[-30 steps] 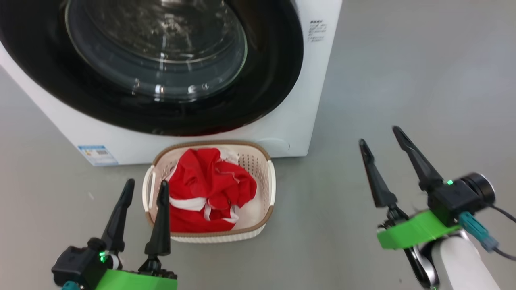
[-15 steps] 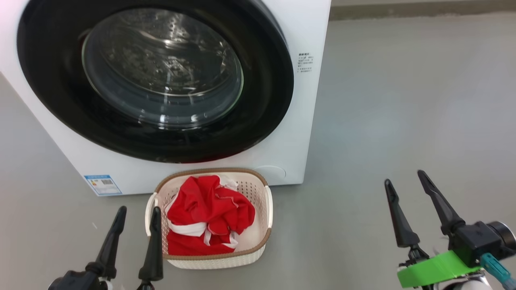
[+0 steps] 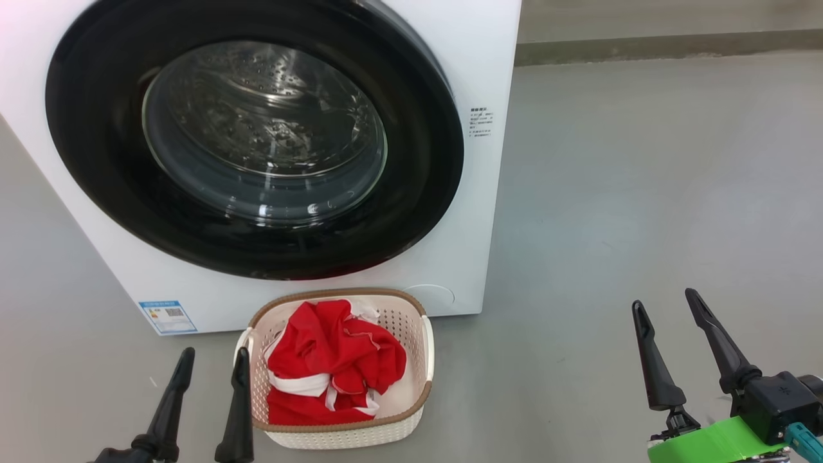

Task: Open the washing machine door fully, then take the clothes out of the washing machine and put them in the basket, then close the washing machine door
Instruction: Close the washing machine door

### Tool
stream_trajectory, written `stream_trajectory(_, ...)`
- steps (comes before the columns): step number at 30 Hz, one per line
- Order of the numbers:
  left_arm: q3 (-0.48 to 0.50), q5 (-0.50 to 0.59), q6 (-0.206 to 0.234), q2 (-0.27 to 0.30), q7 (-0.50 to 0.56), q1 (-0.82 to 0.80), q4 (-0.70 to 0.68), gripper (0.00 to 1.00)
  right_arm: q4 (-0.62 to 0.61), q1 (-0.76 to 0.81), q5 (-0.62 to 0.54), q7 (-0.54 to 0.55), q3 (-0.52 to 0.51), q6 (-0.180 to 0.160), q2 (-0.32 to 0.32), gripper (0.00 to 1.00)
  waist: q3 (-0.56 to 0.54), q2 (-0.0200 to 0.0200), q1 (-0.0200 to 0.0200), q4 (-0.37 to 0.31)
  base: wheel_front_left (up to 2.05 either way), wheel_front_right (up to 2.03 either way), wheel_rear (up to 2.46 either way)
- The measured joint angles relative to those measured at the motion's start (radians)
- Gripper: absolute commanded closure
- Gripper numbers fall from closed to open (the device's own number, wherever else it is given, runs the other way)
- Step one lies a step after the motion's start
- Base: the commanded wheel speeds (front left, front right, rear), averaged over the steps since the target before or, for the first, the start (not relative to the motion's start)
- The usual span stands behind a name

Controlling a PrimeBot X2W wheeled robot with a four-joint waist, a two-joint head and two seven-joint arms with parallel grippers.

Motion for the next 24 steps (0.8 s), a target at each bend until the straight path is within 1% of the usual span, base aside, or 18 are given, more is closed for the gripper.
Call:
stream_trajectory(11,0.0,0.005,0.0,0.0,0.0,0.013,0.004,0.0,0.001,0.023,0.016,0.0,-0.002,0.0,0.001,0.0,-0.012,0.0,0.0,-0.008,0.0,0.0,0.0)
stream_trajectory(16,0.001,0.017,0.0,0.0,0.0,0.013,-0.029,0.0,0.013,0.023,0.016,0.0,-0.002,0.0,0.002,0.0,-0.008,0.0,0.0,-0.009,0.0,0.0,0.0)
stream_trajectory(24,-0.001,0.022,0.0,0.001,0.0,0.015,-0.033,0.0,0.023,0.023,0.022,0.0,-0.001,0.0,0.002,0.0,-0.011,0.0,0.0,-0.007,0.0,0.0,0.0)
